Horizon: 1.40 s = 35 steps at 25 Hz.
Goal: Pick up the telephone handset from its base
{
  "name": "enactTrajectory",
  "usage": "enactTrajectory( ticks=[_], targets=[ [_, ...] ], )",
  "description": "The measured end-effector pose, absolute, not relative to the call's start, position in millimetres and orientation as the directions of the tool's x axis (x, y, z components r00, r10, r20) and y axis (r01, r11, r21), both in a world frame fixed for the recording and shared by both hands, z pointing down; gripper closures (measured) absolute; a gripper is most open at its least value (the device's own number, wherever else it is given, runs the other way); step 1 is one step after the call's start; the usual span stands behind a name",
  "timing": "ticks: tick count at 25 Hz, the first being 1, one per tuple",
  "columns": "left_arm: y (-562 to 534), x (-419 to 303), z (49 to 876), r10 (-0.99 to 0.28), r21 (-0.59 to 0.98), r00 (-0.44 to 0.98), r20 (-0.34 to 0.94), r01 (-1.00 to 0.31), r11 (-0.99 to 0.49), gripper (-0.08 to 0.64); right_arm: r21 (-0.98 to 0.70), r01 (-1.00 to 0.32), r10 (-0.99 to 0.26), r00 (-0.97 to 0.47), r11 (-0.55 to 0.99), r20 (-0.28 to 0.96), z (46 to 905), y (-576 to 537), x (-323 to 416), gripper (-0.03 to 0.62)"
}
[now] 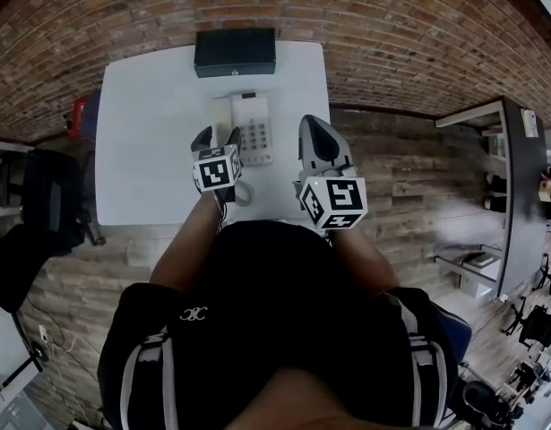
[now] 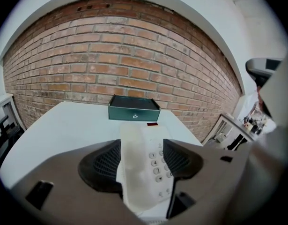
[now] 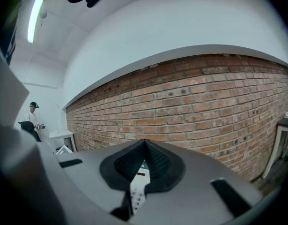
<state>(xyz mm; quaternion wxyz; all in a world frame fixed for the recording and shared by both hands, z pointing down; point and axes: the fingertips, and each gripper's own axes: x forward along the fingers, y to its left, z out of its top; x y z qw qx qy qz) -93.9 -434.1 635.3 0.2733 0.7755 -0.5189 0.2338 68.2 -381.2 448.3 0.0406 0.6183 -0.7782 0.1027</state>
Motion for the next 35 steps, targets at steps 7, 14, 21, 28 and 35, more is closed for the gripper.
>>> enactTrajectory(
  ticks=[7, 14, 21, 28, 35],
  targets=[
    [-441, -95, 667, -0.633, 0.159, 0.311, 0.709, -0.945, -0.287, 0.298, -0.106, -0.980, -0.957, -0.190, 0.170, 0.220, 458, -376, 81, 0.594],
    [-448, -98, 682, -0.616, 0.135, 0.269, 0.741, -0.957, -0.256, 0.298, -0.095, -0.987, -0.961, -0.151, 0.132, 0.232, 459, -373, 92, 0.594],
    [-453, -98, 687, -0.609, 0.086, 0.221, 0.761, -0.966, -0.243, 0.330, -0.097, -0.989, -0.964, -0.131, 0.111, 0.231, 459, -371, 100, 0.594],
    [-450, -100, 687, -0.584, 0.116, 0.221, 0.781, -0.970, -0.213, 0.341, -0.110, -0.987, -0.967, -0.139, 0.117, 0.215, 454, -366, 100, 0.594],
    [-442, -102, 670, -0.608, 0.124, 0.232, 0.759, -0.969, -0.214, 0.347, -0.121, -0.983, -0.967, -0.160, 0.138, 0.200, 450, -363, 97, 0.594]
  ],
)
